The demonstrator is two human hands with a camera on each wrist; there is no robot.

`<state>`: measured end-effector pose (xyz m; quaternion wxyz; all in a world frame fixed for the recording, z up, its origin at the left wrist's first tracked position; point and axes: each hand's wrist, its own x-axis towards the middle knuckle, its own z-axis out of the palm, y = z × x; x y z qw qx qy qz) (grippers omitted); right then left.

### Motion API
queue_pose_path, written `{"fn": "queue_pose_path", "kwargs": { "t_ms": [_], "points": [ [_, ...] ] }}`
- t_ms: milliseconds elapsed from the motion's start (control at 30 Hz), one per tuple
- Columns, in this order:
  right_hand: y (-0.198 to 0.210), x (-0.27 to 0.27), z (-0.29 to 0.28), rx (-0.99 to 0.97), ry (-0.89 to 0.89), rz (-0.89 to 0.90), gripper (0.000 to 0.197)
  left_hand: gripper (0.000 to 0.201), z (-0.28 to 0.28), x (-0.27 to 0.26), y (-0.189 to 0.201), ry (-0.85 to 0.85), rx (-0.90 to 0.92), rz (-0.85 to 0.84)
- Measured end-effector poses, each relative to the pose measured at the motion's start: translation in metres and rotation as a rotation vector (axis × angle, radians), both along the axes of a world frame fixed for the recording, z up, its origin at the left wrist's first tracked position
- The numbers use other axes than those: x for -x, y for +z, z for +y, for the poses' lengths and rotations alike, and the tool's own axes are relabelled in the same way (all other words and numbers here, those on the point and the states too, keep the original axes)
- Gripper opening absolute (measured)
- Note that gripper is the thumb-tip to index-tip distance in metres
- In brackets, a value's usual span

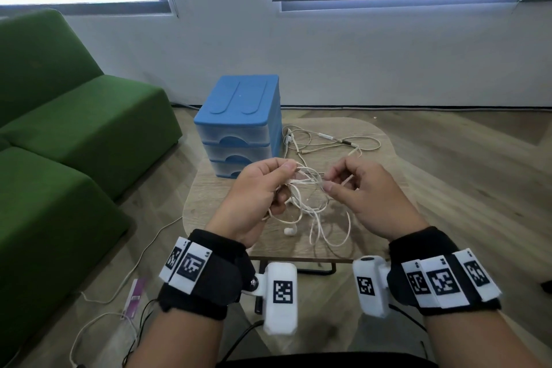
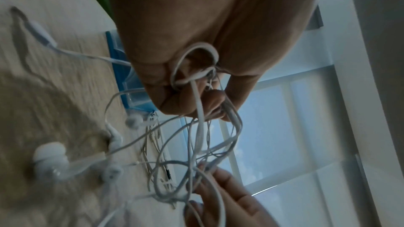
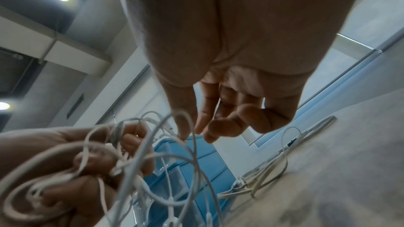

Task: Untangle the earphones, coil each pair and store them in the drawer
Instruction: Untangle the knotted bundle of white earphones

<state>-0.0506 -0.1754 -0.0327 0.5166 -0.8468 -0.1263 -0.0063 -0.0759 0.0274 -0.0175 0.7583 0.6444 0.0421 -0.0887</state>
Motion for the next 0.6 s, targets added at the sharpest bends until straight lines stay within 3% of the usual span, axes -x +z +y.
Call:
{"fn": "queue_pose_path", "kwargs": {
  "t_ms": [100,200,433,600],
  "points": [
    [0.008,0.004,0.000,-0.019,0.065,-0.049,0.024,0.016,-0.001,0.000,0.002,0.019,-0.169,-0.055],
    [0.018,0.005,0.004,0.031,0.122,-0.133,0.017,0.016,-0.002,0.000,0.003,0.029,-0.237,-0.115],
    [0.024,0.006,0.003,0.062,0.007,-0.198,0.015,0.015,0.003,-0.001,0.008,0.028,-0.316,-0.165],
    [0.028,0.006,0.008,0.115,0.021,-0.226,0.021,0.009,0.005,0.004,0.008,0.022,-0.434,-0.236]
  ]
}}
